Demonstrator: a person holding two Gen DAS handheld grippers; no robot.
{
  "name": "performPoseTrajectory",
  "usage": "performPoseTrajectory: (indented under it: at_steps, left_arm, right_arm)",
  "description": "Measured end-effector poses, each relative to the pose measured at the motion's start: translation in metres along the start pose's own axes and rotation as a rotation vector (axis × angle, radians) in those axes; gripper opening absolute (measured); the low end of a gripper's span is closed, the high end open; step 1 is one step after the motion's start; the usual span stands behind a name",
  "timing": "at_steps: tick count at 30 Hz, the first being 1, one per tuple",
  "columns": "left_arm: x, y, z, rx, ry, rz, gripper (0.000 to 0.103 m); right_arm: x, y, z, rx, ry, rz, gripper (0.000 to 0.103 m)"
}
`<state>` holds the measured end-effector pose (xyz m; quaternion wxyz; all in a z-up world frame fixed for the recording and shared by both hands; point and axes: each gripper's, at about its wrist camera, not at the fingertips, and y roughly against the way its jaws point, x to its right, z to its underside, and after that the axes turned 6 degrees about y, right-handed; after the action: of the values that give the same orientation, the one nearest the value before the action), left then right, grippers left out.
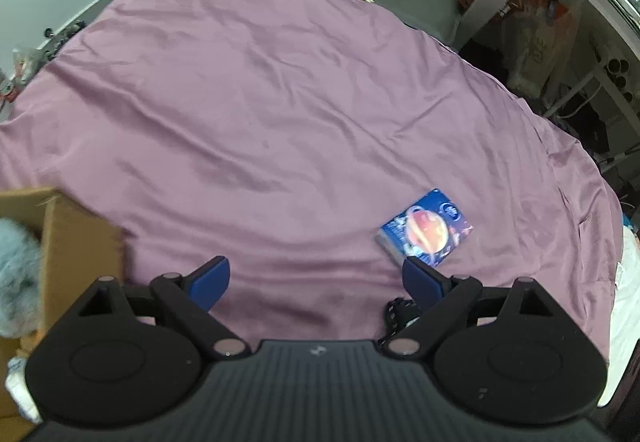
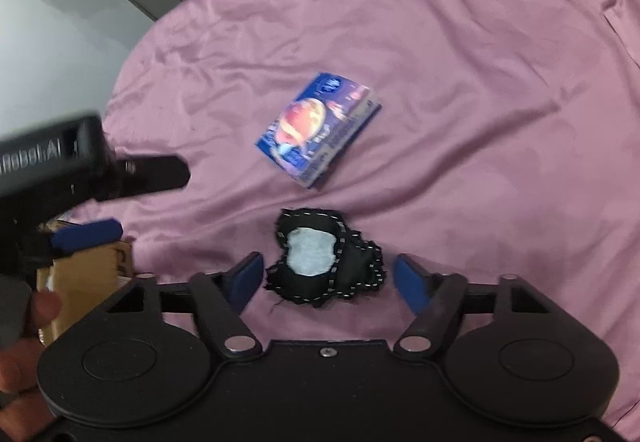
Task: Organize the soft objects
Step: 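Move both tools to the blue card packet and black lace plush, then grasp the blue card packet with the left tool while the right tool grasps the black lace plush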
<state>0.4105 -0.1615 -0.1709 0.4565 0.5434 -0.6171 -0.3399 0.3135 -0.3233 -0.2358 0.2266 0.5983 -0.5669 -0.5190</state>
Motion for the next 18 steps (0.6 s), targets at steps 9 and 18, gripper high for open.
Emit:
performPoseTrajectory:
  at_steps: [9,18]
  left_arm:
    - [0.039,-0.028,-0.014,-0.013,-0.049,0.027,0.092]
    - [0.076,-0.059,-0.009,-0.048,-0.116,0.034,0.092]
  right_arm:
    - [0.014,0.006,-0.003,0.032,-0.071,-0.001,0.03]
    - [0.026,0.011,-0.003,0.041,-0.133,0.004,0.03]
